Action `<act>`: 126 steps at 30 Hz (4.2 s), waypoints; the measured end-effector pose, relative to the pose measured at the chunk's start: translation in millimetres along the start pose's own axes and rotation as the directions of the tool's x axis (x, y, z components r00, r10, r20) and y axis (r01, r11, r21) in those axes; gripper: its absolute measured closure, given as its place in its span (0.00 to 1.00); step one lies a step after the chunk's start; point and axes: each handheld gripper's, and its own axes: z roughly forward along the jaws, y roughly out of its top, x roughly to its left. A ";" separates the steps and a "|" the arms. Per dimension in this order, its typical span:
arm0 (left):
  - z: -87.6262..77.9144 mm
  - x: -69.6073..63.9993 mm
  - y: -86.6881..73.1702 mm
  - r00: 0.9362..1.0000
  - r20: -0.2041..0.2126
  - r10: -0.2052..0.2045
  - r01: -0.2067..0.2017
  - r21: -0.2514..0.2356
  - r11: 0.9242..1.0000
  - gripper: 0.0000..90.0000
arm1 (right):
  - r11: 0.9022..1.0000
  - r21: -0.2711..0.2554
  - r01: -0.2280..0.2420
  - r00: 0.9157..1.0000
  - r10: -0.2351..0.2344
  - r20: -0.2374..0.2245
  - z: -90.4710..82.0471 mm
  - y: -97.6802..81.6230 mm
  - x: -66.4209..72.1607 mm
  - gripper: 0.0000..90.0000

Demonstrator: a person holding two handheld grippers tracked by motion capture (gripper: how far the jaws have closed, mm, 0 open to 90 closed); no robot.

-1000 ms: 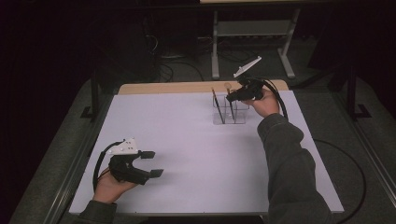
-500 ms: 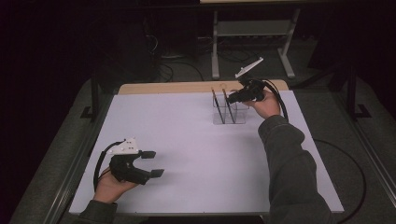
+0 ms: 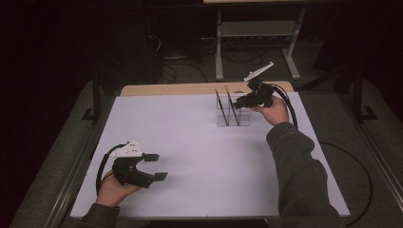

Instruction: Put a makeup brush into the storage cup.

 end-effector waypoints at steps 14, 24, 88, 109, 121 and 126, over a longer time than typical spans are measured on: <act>1.4 1.8 0.4 1.000 -0.009 -0.014 0.014 -0.004 1.000 0.22 | 0.998 -0.054 -0.021 1.000 0.022 0.007 -14.6 -20.1 7.6 0.57; 0.4 1.9 1.2 1.000 -0.013 -0.005 0.005 -0.003 1.000 0.21 | 0.997 -0.072 -0.033 0.999 0.034 0.018 -25.4 -33.0 9.7 0.52; -3.7 6.4 -2.8 0.998 -0.046 -0.031 0.031 -0.013 0.999 0.20 | 0.991 -0.112 -0.075 0.997 0.077 0.010 -53.7 -75.7 28.7 0.36; -6.5 7.1 -2.8 0.998 -0.058 -0.033 0.032 -0.019 0.999 0.19 | 0.989 -0.132 -0.073 0.997 0.076 0.019 -60.5 -88.3 39.1 0.28; -6.3 8.4 -4.1 0.997 -0.061 -0.037 0.036 -0.023 0.999 0.19 | 0.988 -0.132 -0.084 0.996 0.087 0.024 -61.6 -98.9 42.9 0.26; -7.1 9.2 -4.7 0.996 -0.075 -0.038 0.037 -0.018 0.999 0.18 | 0.987 -0.128 -0.094 0.995 0.098 0.022 -64.7 -103.5 45.4 0.25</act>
